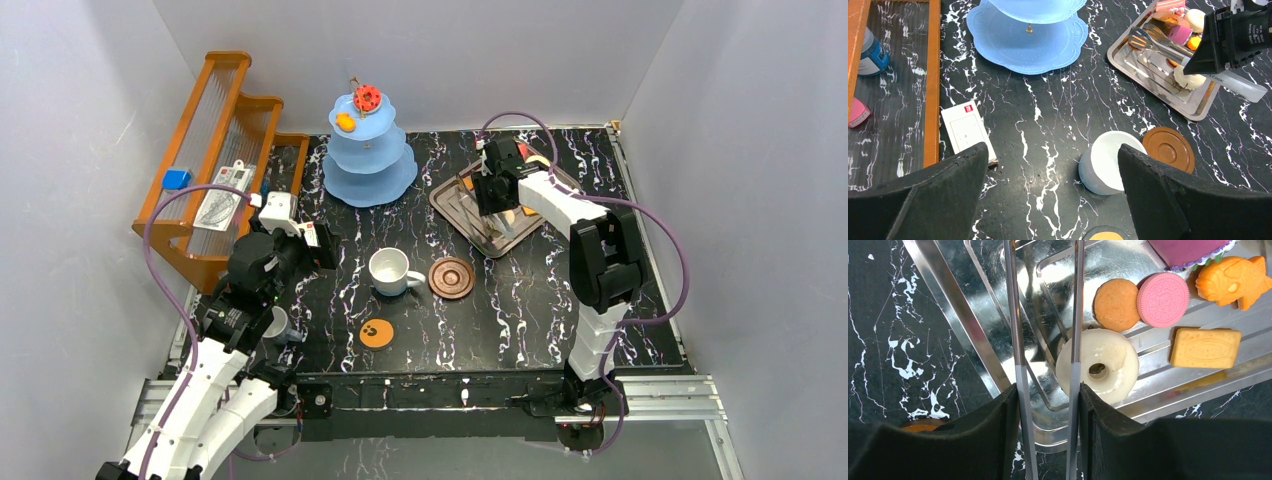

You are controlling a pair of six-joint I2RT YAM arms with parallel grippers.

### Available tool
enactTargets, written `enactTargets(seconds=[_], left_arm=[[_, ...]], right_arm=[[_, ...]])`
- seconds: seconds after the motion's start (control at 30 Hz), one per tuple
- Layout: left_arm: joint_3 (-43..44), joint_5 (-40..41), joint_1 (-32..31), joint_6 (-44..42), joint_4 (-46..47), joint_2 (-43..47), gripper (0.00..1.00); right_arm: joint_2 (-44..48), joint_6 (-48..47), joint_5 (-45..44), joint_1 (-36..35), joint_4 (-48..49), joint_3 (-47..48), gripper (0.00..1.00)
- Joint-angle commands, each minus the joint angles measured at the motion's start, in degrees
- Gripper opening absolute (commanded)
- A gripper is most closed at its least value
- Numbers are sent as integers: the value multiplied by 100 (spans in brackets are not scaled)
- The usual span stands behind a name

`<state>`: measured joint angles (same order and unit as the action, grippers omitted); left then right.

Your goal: Serve the afternoon tea

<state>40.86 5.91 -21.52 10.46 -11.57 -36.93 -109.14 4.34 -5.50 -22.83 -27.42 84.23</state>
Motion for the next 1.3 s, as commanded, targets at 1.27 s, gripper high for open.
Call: enactTargets(seconds=[1.27], left_arm=[[-8,-6,-25,-70,123,65,98]], right_arm=[[751,259,-169,-240,-708,1036,40]])
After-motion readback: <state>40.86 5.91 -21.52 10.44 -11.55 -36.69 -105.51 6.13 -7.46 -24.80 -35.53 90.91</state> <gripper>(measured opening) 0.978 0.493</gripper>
